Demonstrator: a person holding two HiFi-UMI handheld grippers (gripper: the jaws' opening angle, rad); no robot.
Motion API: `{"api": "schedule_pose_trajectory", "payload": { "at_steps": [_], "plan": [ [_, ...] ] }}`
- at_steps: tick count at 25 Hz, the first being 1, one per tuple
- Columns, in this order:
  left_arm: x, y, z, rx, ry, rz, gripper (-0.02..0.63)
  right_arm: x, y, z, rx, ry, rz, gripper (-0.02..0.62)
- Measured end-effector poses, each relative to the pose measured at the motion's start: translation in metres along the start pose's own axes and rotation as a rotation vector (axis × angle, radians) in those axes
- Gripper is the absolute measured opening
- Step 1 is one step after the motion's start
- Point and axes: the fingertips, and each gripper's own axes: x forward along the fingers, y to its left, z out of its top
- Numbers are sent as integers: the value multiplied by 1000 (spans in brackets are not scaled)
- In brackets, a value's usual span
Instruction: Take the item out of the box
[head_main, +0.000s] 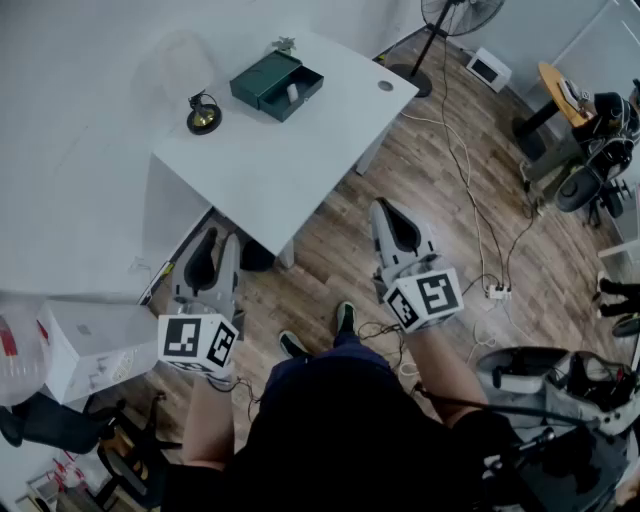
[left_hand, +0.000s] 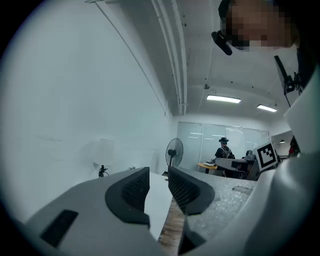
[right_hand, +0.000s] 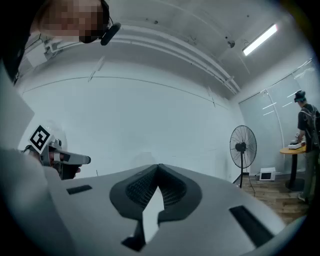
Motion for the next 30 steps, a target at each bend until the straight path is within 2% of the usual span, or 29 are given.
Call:
{"api": "schedule_pose_trajectory", "payload": {
  "at_steps": [7, 13, 20, 24, 30],
  "plan": [
    [8, -23, -2, -5, 14, -24, 112, -17, -13, 1, -3, 12, -9, 3],
    [23, -43, 0, 6, 10, -8, 112, -21, -34, -1, 24, 14, 16, 3],
    [58, -77, 5, 41, 8, 29, 112, -22, -83, 2, 40, -8, 34, 6],
    [81, -101, 10, 65, 5, 71, 112, -23, -116, 7, 69, -19, 73, 56],
    [126, -134, 4, 81, 18, 91, 123, -21, -168, 0, 81, -18, 106, 66]
  ]
}}
